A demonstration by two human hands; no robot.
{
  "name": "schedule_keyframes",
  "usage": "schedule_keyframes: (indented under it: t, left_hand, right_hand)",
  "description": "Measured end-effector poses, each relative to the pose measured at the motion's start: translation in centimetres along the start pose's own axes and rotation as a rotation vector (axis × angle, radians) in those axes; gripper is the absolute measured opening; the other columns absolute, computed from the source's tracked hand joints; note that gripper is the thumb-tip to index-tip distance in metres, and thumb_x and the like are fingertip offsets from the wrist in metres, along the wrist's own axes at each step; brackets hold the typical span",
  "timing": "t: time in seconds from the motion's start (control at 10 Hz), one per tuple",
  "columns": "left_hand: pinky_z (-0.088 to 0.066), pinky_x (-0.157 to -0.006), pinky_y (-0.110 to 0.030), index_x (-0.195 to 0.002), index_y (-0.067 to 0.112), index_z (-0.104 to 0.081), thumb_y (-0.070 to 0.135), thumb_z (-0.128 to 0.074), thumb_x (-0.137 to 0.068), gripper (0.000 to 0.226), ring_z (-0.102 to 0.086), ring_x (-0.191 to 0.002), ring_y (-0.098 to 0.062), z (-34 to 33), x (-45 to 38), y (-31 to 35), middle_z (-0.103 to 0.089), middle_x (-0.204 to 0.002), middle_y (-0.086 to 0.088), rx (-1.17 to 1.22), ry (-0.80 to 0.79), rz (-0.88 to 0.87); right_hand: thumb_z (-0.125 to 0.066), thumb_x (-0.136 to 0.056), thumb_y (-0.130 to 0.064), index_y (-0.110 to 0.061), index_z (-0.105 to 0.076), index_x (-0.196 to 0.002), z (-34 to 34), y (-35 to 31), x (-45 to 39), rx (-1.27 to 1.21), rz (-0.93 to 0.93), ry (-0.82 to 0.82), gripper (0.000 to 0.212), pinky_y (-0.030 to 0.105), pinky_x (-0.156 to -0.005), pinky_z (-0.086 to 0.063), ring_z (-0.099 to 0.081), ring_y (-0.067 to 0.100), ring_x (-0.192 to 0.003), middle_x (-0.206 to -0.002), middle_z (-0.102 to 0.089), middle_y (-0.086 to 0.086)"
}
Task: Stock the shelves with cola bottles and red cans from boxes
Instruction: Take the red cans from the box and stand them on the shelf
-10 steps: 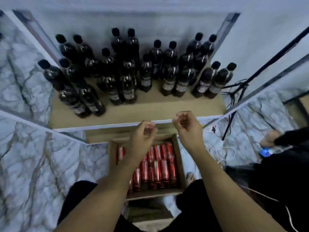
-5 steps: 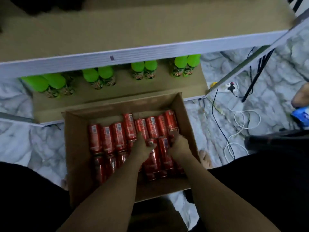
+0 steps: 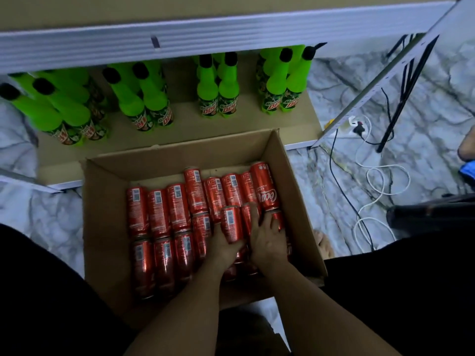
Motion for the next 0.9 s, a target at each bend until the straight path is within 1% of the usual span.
schedule_keyframes:
  t: [0.1, 0.2, 0.3, 0.4, 0.5, 0.6, 0.7, 0.8, 0.9]
  left_hand:
    - [-0.049, -0.1, -0.038, -0.136, 0.016, -0.059, 0.017, -0.084, -0.082, 0.059, -0.062, -0.109, -0.02, 1.4, 0.6, -0.7, -0.067, -0.126, -0.001, -0.006, 0.045, 0.036]
    - [-0.054, -0.098, -0.041, -0.137, 0.015, -0.056, 0.021, -0.09, -0.076, 0.07, -0.065, -0.109, -0.024, 3.2, 0.7, -1.1, -0.066, -0.128, -0.007, -0.081, 0.066, 0.062]
    - [-0.051, -0.1, -0.042, -0.134, 0.021, -0.052, 0.027, -0.092, -0.074, 0.072, -0.062, -0.116, -0.027, 4.3, 1.0, -1.1, -0.062, -0.129, -0.004, -0.121, 0.026, 0.021]
    - [-0.056, -0.093, -0.043, -0.123, 0.024, -0.06, 0.023, -0.096, -0.067, 0.067, -0.063, -0.112, -0.023, 5.3, 1.2, -1.4, -0.063, -0.12, 0.003, 0.018, 0.064, -0.027]
    - [-0.055, -0.078, -0.032, -0.122, 0.024, -0.063, 0.018, -0.097, -0.063, 0.068, -0.061, -0.108, -0.02, 5.9, 1.9, -1.1, -0.06, -0.118, 0.004, 0.175, 0.148, -0.075]
    - [-0.056, -0.076, -0.034, -0.112, 0.03, -0.062, 0.024, -0.099, -0.06, 0.064, -0.062, -0.109, -0.022, 6.6, 2.7, -0.4, -0.061, -0.122, 0.003, 0.283, 0.288, -0.139]
    - [-0.055, -0.074, -0.033, -0.115, 0.037, -0.056, 0.028, -0.099, -0.06, 0.071, -0.06, -0.107, -0.017, 7.3, 3.4, 0.5, -0.057, -0.121, 0.008, 0.387, 0.394, -0.167]
    - [-0.056, -0.076, -0.035, -0.126, 0.038, -0.05, 0.019, -0.099, -0.059, 0.086, -0.059, -0.103, -0.011, 8.0, 3.7, 2.2, -0.054, -0.121, 0.012, 0.595, 0.479, -0.162]
    - [-0.059, -0.088, -0.04, -0.127, 0.028, -0.058, 0.011, -0.097, -0.061, 0.079, -0.068, -0.104, -0.013, 8.8, 3.2, 4.1, -0.066, -0.116, 0.009, 0.759, 0.458, -0.178]
  right_hand:
    - [-0.072, -0.086, -0.031, -0.007, -0.02, -0.152, 0.8, -1.0, 1.1, -0.004, -0.042, 0.043, 0.087, 0.05, -0.107, -0.042, -0.039, 0.037, -0.137, -0.149, -0.032, 0.02]
    - [-0.075, -0.084, -0.032, -0.006, -0.024, -0.148, 1.1, -1.1, 1.4, 0.109, -0.066, 0.033, 0.086, 0.045, -0.106, -0.046, -0.042, 0.033, -0.134, -0.144, -0.036, 0.019]
    - [-0.07, -0.09, -0.035, -0.005, -0.025, -0.147, 1.2, -1.3, 1.4, 0.209, -0.069, 0.045, 0.078, 0.043, -0.102, -0.047, -0.042, 0.032, -0.134, -0.146, -0.037, 0.019]
    - [-0.065, -0.092, -0.043, -0.004, -0.03, -0.147, 1.1, -1.4, 1.2, 0.243, -0.094, 0.048, 0.076, 0.044, -0.099, -0.049, -0.044, 0.031, -0.13, -0.143, -0.039, 0.019]
    - [-0.068, -0.087, -0.053, -0.004, -0.034, -0.145, 1.2, -1.1, 1.2, 0.249, -0.14, 0.022, 0.084, 0.046, -0.097, -0.05, -0.045, 0.032, -0.126, -0.139, -0.039, 0.019]
    - [-0.072, -0.082, -0.054, -0.003, -0.028, -0.146, 1.4, -0.9, 1.7, 0.148, -0.157, 0.072, 0.093, 0.044, -0.092, -0.054, -0.047, 0.031, -0.122, -0.138, -0.037, 0.016]
    - [-0.072, -0.084, -0.049, -0.007, -0.025, -0.142, 2.4, -1.0, 2.1, 0.056, -0.1, 0.176, 0.086, 0.044, -0.092, -0.055, -0.053, 0.031, -0.119, -0.136, -0.042, 0.016]
    - [-0.08, -0.079, -0.035, -0.015, -0.039, -0.137, 4.4, -0.7, 2.2, -0.219, -0.088, 0.185, 0.074, 0.051, -0.103, -0.046, -0.048, 0.033, -0.123, -0.131, -0.05, 0.011]
    - [-0.085, -0.069, -0.01, -0.023, -0.053, -0.117, 7.0, -0.8, 2.4, -0.635, -0.01, 0.244, 0.059, 0.049, -0.097, -0.051, -0.053, 0.025, -0.117, -0.123, -0.055, 0.002]
Point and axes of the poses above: each hand's wrist, its own x-axis away from the middle knuckle, its own z-axis out of the back of the hand, y = z × x, the point moved 2 cm from there along -x, towards the middle knuckle
